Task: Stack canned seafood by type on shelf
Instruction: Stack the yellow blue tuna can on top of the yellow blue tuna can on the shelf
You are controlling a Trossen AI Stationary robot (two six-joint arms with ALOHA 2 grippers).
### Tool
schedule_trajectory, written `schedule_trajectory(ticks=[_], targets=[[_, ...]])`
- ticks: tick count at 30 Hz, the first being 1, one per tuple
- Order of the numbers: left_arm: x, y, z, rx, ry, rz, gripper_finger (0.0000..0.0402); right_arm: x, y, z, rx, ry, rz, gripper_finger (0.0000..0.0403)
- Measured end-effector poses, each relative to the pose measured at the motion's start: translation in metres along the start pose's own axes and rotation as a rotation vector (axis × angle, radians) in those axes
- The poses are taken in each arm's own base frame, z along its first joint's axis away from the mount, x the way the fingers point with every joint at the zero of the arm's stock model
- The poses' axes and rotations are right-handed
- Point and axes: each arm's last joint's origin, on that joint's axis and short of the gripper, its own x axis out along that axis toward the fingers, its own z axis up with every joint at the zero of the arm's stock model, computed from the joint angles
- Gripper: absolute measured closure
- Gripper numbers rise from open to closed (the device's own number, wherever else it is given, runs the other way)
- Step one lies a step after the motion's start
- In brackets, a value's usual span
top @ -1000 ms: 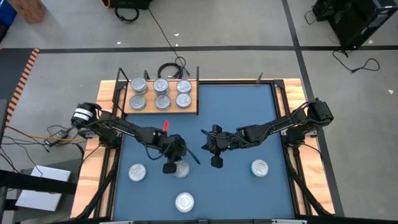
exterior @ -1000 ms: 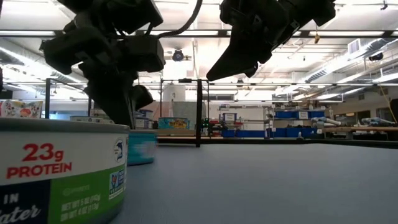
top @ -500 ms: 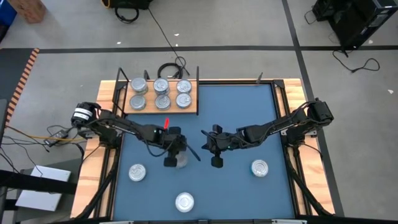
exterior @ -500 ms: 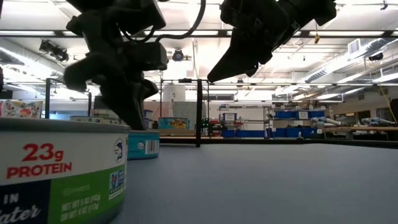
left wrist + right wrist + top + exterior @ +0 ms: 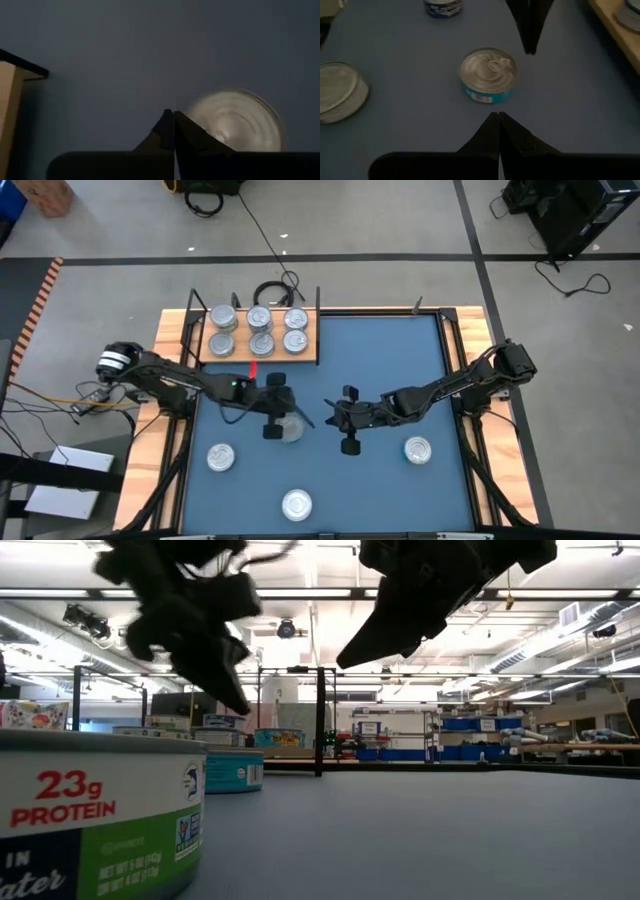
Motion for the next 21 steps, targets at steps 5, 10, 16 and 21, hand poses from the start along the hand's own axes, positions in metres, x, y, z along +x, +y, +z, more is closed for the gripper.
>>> schedule_trajectory(ticks=[5,10,16,21], targets=[[-0.015,-0.016,-0.021,0.096,-0.133,-0.084,0.0401,0.01,0.007,-0.005,-0.028,-0.003,0.013,0.0377],[-0.029,-0.033,-0.033,0.232,-0.205,-0.208,0.0399,0.017,0.008,-0.004,-0.033,-0.03,0.015,0.0352],[-0.024,-0.055,-0.042,0.403,-0.166,-0.287,0.0376,0.018,0.005,-0.001,-0.041,-0.051,0.01,0.0342],[-0.009,-0.063,-0.051,0.529,-0.091,-0.242,0.0354,0.019,0.003,0.0,-0.038,-0.06,0.007,0.0345]])
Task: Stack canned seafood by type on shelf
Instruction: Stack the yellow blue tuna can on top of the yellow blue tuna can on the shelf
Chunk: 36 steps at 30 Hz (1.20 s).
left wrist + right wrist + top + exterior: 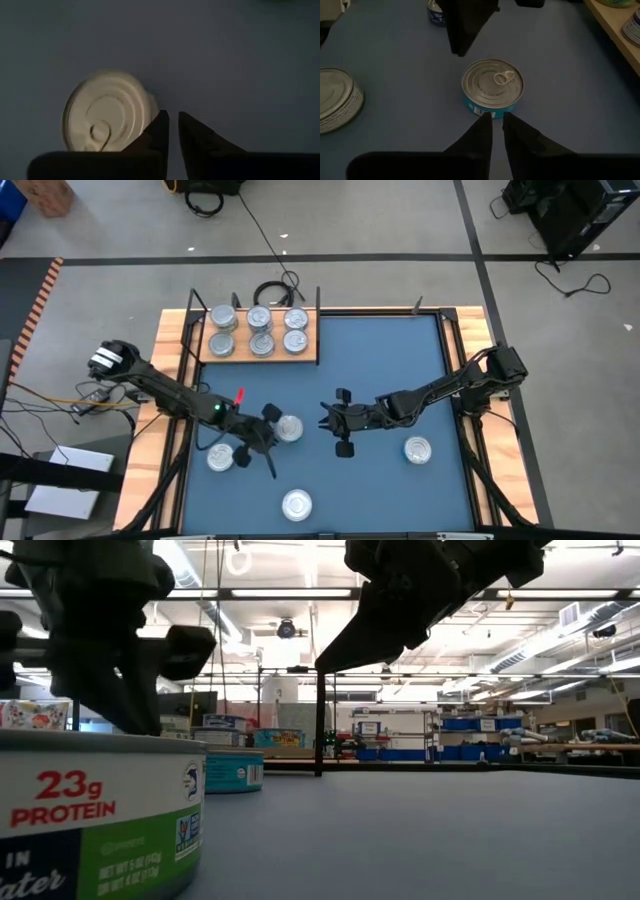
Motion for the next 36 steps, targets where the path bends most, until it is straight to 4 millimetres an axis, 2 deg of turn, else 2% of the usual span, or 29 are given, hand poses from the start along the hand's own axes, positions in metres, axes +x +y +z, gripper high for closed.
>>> schedule_trajectory(ticks=[8,20,24,29,36], targets=[[0.008,0.001,-0.001,0.064,0.043,0.098,0.0326,0.0,0.0,0.0,-0.001,0.003,0.0,0.0345],[0.021,-0.001,-0.008,0.117,0.139,0.119,0.0329,0.0,0.0,0.0,-0.022,0.0,0.0,0.0357],[0.026,0.0,-0.009,0.124,0.165,0.151,0.0345,0.0,0.0,0.0,-0.025,-0.002,0.0,0.036],[0.023,0.003,-0.003,0.124,0.178,0.182,0.0393,0.0,0.0,0.0,-0.026,-0.003,0.001,0.0366],[0.019,0.008,0.005,0.113,0.195,0.17,0.0399,0.0,0.0,0.0,-0.033,-0.004,0.001,0.0378]])
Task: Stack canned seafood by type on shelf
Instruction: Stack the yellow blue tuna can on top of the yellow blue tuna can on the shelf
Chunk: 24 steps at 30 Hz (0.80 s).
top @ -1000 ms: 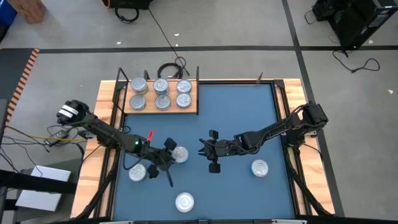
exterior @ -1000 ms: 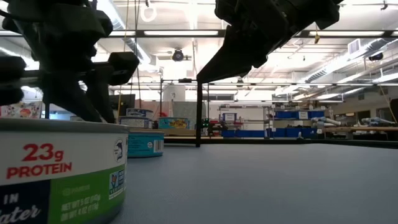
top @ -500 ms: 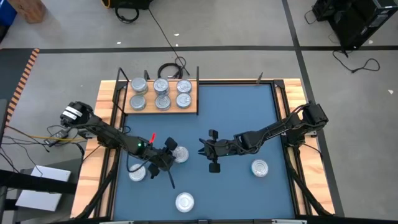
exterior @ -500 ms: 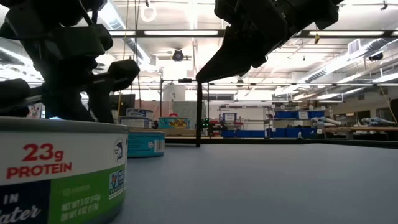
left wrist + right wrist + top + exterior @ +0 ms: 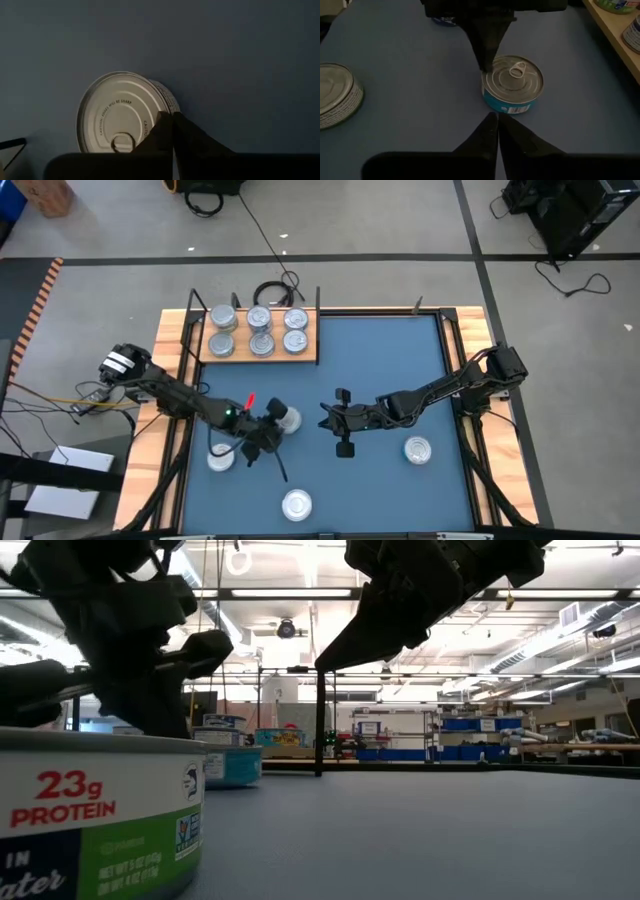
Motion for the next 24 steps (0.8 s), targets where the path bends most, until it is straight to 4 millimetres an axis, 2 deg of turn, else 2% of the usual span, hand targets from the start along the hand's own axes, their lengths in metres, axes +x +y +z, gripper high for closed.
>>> schedule_trajectory(ticks=[5,9,16,24], targets=[[-0.004,0.008,0.005,-0.076,-0.029,-0.017,0.04,0.0,0.0,0.0,-0.011,0.0,0.0,0.0379],[-0.01,0.018,0.004,-0.16,-0.055,-0.022,0.0401,0.0,0.0,0.0,-0.013,0.001,0.001,0.0364],[-0.021,0.035,0.002,-0.338,-0.14,-0.058,0.0401,-0.001,0.0,0.0,-0.073,-0.007,-0.081,0.0301],[-0.023,0.045,0.002,-0.425,-0.198,-0.076,0.0401,-0.001,0.001,0.001,-0.135,-0.014,-0.089,0.0244]])
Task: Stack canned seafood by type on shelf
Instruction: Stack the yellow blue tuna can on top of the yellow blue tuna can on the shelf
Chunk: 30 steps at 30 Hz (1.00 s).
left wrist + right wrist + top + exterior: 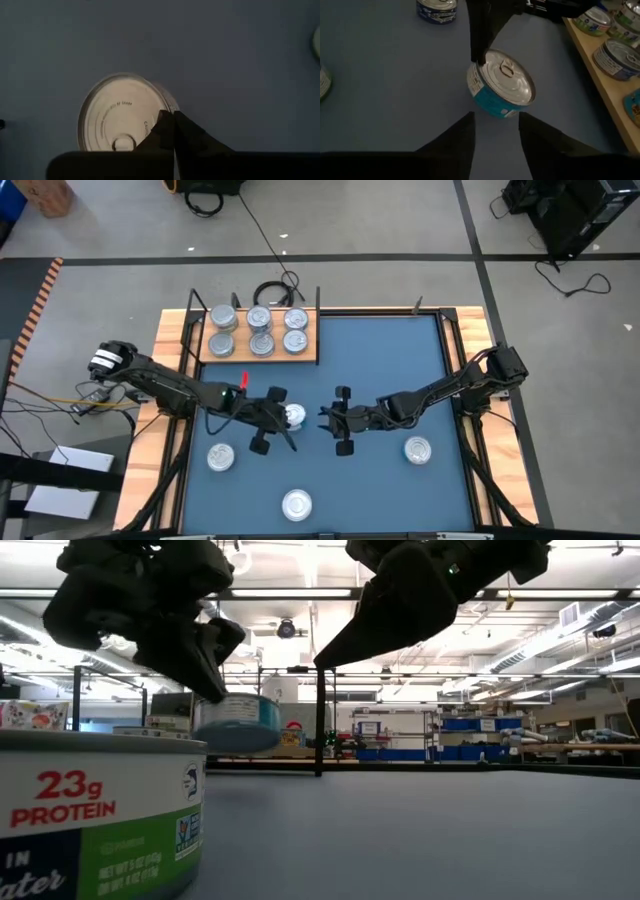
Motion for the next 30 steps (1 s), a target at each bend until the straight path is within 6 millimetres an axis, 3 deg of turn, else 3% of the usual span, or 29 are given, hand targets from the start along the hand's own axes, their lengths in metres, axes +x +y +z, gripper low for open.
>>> schedule_trajectory(ticks=[11,21,30], targets=[[0.0,0.014,0.012,-0.135,-0.141,0.014,0.0401,0.009,0.012,-0.005,-0.173,0.02,-0.035,0.0223],[0.0,0.021,0.015,-0.226,-0.185,0.031,0.0401,0.014,0.031,0.012,-0.412,0.059,-0.245,0.0168],[-0.001,0.027,0.018,-0.315,-0.228,0.04,0.0401,0.013,0.032,0.014,-0.519,0.076,-0.251,0.014]])
